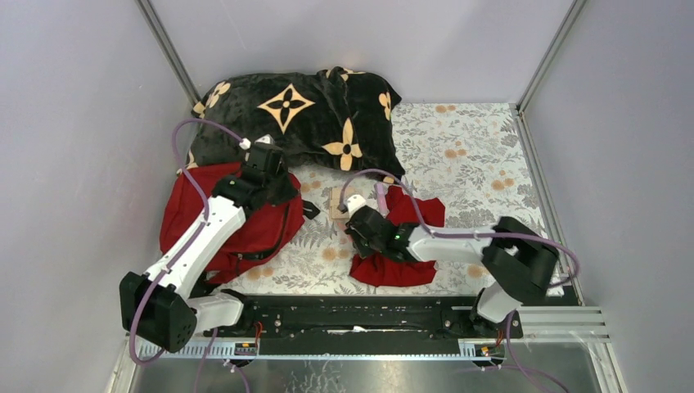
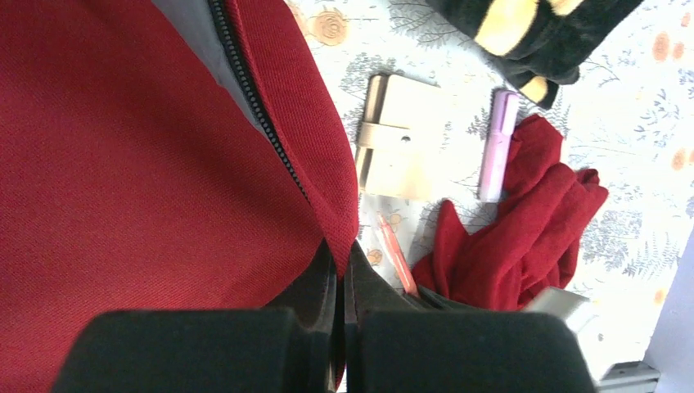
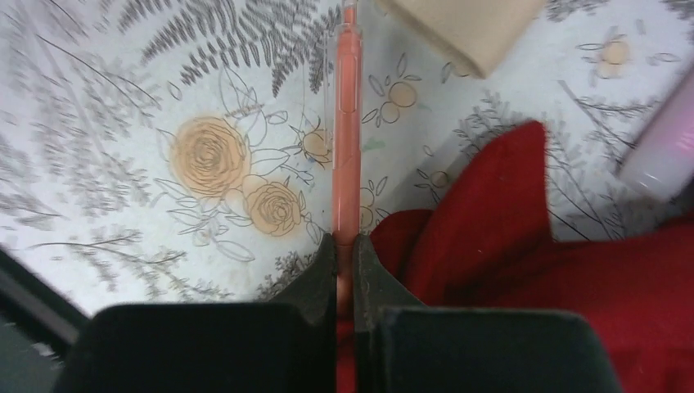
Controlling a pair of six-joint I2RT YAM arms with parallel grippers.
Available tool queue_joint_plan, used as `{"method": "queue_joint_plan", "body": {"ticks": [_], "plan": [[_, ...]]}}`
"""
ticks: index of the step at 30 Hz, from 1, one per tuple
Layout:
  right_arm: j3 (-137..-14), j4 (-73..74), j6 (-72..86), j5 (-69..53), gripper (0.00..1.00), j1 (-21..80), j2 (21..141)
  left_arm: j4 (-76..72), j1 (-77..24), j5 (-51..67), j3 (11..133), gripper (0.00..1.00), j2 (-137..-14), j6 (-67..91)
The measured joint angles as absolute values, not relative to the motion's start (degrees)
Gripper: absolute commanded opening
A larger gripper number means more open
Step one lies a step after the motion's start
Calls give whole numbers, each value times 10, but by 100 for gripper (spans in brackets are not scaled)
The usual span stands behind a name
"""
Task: Pack the student bag
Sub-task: Pick up the stationery from the center of the board, then place the student bag at the center of the board.
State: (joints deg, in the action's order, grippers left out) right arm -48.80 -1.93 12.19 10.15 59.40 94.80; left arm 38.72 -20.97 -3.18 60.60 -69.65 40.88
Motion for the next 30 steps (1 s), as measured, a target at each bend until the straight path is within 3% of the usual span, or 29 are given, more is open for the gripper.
{"method": "queue_joint_plan", "body": {"ticks": [7,13,18,21,23,25,30], "plan": [[-445,-86,213,94,0,564,818,367,-221,-23,606,0,-706,415],[-445,-128,274,105,0,528,790,364,-237,-13,603,0,-710,419],[-447,-125,299,113,0,486,772,324,-310,-3,561,0,-714,453],[-448,-123,310,115,0,467,754,316,-346,3,561,51,-738,464],[-448,-124,312,115,0,462,741,319,-356,-1,573,73,-757,467],[-448,-123,314,115,0,461,730,324,-356,-14,592,78,-762,455],[-456,-119,323,103,0,461,730,361,-311,-68,669,65,-738,419]]}}
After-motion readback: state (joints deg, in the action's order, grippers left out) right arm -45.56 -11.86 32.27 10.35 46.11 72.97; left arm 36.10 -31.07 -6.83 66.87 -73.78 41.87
